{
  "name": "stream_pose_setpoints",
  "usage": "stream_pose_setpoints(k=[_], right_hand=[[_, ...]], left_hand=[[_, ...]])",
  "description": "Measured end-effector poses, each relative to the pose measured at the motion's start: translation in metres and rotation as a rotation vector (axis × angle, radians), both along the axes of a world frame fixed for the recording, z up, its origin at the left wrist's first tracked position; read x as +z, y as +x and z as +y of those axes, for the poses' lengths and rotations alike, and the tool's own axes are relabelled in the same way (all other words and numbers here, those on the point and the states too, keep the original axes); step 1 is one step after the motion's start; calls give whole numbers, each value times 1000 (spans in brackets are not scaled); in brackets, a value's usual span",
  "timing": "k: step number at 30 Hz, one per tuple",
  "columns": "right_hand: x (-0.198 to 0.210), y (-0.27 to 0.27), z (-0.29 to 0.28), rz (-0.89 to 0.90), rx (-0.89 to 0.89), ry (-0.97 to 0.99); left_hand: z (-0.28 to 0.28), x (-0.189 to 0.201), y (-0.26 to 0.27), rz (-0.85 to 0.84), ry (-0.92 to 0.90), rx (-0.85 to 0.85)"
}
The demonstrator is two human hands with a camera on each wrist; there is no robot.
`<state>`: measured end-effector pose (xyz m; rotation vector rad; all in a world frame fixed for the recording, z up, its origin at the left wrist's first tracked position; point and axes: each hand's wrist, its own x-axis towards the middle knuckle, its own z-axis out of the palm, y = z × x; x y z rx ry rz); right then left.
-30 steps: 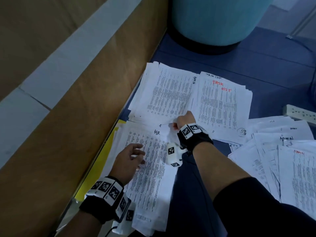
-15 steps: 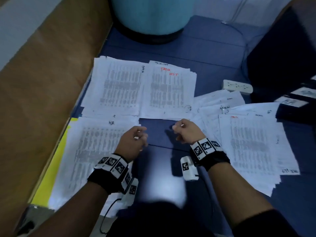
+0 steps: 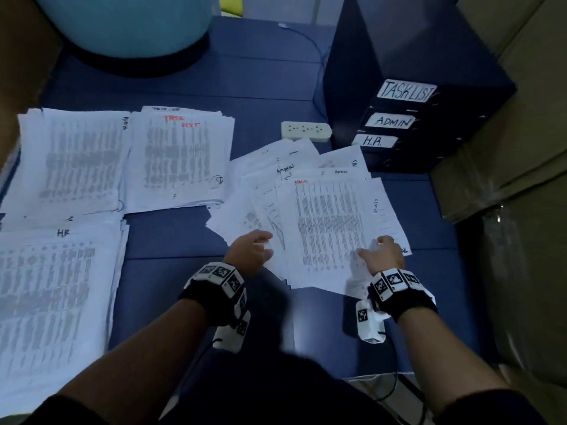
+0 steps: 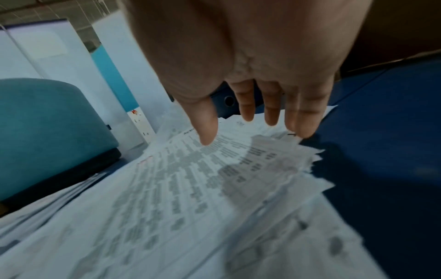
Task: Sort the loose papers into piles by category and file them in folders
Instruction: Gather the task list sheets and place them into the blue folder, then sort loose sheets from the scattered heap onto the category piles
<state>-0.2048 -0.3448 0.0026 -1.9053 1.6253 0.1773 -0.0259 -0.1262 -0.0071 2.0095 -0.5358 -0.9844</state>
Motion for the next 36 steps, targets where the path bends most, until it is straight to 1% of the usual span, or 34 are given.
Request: stream_pose_setpoints(k=[2, 4, 6, 8, 9, 11, 15, 16, 17, 19, 20, 21, 23, 25, 27, 31, 36], right_hand=[[-4, -3, -13, 47, 12, 3], [-8, 1, -19, 65, 81, -7], [-11, 5, -15, 80, 200, 14], [-17, 5, -4, 157, 344, 55], [-20, 4, 1, 200, 409, 41], [-20, -3, 10, 235, 491, -2], [-13, -27, 25, 236, 555, 12], [-12, -35, 28, 239, 564, 25], [-10, -41, 29, 240, 564, 33], [-5, -44, 27, 239, 546, 34], [-3, -41, 24, 232, 530, 22], [-2, -36, 20, 216, 517, 5], [-1, -24, 15, 172, 506, -14], [-5, -14, 14, 161, 481, 30], [-14, -8, 18, 194, 458, 76], [-24, -9, 17, 241, 483, 69], [-21, -5, 12, 242, 496, 58]], left_hand=[[-18, -11, -8, -46, 85, -62], [-29, -21, -16, -170, 248, -171], [-29, -24, -24, -322, 476, -310], [-24, -25, -30, -452, 624, -456], [-20, -23, -31, -480, 652, -509], [-15, -17, -31, -475, 669, -565], [-7, 2, -38, -444, 650, -623], [-4, 5, -41, -409, 631, -605], [-1, 8, -41, -351, 598, -552], [0, 7, -32, -257, 501, -386], [-1, 4, -23, -284, 455, -297], [-4, -2, -11, -362, 424, -220], [-16, -14, 16, -531, 436, -146], [-34, -21, 43, -595, 517, -186], [-55, -24, 68, -599, 558, -231], [-96, -20, 100, -535, 506, -229], [-113, -28, 110, -435, 630, -276]])
